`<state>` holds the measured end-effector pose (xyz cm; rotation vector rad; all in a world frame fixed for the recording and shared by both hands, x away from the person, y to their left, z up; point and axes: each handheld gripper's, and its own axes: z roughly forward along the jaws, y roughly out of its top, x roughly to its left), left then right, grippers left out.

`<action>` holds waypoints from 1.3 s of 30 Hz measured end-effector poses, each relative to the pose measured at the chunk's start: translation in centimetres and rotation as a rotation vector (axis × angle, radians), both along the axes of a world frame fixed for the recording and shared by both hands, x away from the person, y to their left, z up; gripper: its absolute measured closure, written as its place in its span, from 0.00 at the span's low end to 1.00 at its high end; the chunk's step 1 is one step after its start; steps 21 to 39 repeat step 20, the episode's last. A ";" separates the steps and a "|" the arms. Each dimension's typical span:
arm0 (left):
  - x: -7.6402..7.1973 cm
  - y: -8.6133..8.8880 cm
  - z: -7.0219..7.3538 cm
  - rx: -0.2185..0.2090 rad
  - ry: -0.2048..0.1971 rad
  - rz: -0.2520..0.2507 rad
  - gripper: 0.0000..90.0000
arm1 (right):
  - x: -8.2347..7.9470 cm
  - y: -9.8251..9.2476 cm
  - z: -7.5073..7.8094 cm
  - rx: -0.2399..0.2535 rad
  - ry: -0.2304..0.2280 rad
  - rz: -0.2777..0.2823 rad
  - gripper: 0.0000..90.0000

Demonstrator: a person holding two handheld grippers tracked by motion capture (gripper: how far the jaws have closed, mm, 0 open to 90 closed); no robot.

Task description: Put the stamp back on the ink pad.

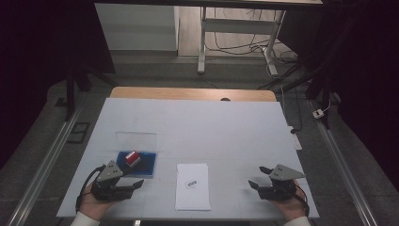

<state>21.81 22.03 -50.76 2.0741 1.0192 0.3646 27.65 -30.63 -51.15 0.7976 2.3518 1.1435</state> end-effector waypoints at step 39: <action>0.2 0.2 -0.2 0.003 0.010 0.008 0.40 | -0.1 0.0 0.1 -0.001 -0.011 0.005 0.33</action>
